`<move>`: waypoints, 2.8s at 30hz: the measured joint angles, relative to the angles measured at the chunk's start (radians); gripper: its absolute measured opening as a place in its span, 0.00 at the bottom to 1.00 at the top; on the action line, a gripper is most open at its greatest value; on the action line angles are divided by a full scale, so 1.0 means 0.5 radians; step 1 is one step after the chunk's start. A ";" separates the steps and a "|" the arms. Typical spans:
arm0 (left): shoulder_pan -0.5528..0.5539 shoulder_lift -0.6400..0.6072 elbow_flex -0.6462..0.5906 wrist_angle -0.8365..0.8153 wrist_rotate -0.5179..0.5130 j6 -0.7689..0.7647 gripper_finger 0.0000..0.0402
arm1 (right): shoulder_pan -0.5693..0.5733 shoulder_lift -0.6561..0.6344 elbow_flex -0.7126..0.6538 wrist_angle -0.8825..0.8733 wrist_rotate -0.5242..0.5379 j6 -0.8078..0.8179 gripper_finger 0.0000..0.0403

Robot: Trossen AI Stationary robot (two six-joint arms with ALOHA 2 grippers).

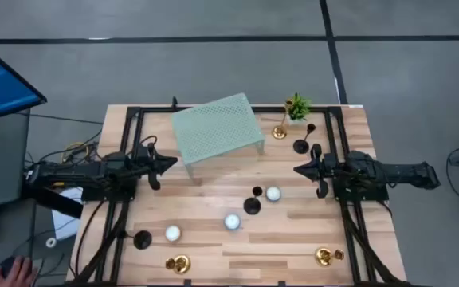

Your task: Pick & Place candle stick holders

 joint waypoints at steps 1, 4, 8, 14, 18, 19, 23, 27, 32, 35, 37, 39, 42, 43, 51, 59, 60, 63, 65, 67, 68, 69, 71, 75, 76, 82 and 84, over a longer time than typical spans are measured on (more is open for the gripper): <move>0.000 0.000 0.000 0.000 0.000 0.000 0.05 | 0.000 0.000 -0.001 0.001 0.000 0.000 0.00; 0.000 0.000 0.000 0.000 0.000 0.000 0.05 | 0.000 0.000 0.000 0.000 0.000 0.000 0.00; 0.000 0.000 0.000 0.000 0.000 0.000 0.05 | 0.000 0.000 0.000 0.000 0.000 0.001 0.00; 0.000 0.000 -0.001 0.000 0.000 0.000 0.05 | 0.001 0.000 0.000 0.000 0.000 0.001 0.00; 0.000 0.000 0.000 0.000 0.000 0.000 0.05 | 0.000 0.001 0.000 0.001 0.000 0.000 0.00; 0.000 0.000 0.000 0.000 0.000 0.000 0.05 | 0.000 0.000 0.000 0.000 0.000 0.001 0.00; 0.000 0.000 0.000 0.000 0.000 0.000 0.05 | 0.000 0.000 0.000 0.000 0.000 0.000 0.00; 0.000 0.000 -0.001 0.000 0.000 0.000 0.05 | 0.000 0.001 0.000 0.000 0.000 0.001 0.00; 0.000 0.000 0.000 0.000 0.000 0.000 0.05 | 0.000 0.000 0.000 0.000 0.001 0.000 0.00; 0.000 0.000 -0.001 0.000 0.000 0.000 0.05 | 0.000 0.000 0.000 0.000 0.000 0.000 0.00; 0.000 0.000 -0.001 0.000 0.000 0.000 0.05 | 0.000 0.000 -0.001 0.000 0.000 0.000 0.00; 0.000 0.000 0.000 0.000 0.000 0.000 0.05 | 0.001 0.001 0.000 0.000 0.000 0.000 0.00; 0.000 0.000 0.000 0.011 0.000 -0.007 0.05 | 0.001 0.001 0.000 0.000 0.000 0.000 0.00; 0.000 0.000 0.000 0.025 0.000 -0.010 0.05 | 0.000 0.001 0.000 0.000 0.000 0.000 0.00; 0.000 0.000 -0.001 0.183 0.001 -0.124 0.05 | 0.001 0.001 -0.001 0.000 0.000 0.001 0.00; 0.000 0.000 -0.001 0.237 -0.010 -0.127 0.05 | 0.004 0.001 0.000 0.001 0.000 0.137 0.00; 0.000 0.000 -0.001 0.241 -0.012 -0.127 0.05 | 0.004 0.001 0.000 0.002 0.001 0.201 0.00; 0.000 0.000 -0.001 0.314 -0.002 -0.127 0.05 | 0.004 0.000 -0.001 0.064 0.001 0.407 0.00; 0.000 0.000 -0.001 0.385 0.038 -0.127 0.05 | 0.004 0.001 0.000 0.086 0.001 0.554 0.00; 0.000 0.000 -0.001 0.457 0.057 -0.128 0.05 | 0.004 0.000 0.002 0.098 -0.001 0.663 0.00; 0.000 0.000 -0.001 0.502 0.063 -0.143 0.05 | 0.004 0.001 0.003 0.097 -0.001 0.707 0.00; 0.000 0.000 -0.001 0.552 0.067 -0.182 0.05 | 0.004 0.001 0.005 0.097 -0.001 0.749 0.00; 0.000 0.000 -0.001 0.661 0.068 -0.288 0.05 | 0.004 0.000 0.008 0.099 -0.002 0.819 0.00; 0.000 0.000 -0.001 0.880 0.071 -0.448 0.05 | 0.004 0.001 0.017 0.166 -0.002 0.924 0.00; 0.000 0.000 -0.001 0.947 0.071 -0.479 0.05 | 0.004 0.001 0.018 0.204 -0.002 0.942 0.00; 0.000 0.010 0.094 1.130 0.054 -0.478 0.05 | 0.004 0.000 0.023 0.524 -0.005 0.958 0.00; 0.000 0.044 0.166 1.132 0.042 -0.465 0.05 | 0.004 0.000 0.024 0.595 -0.005 0.910 0.00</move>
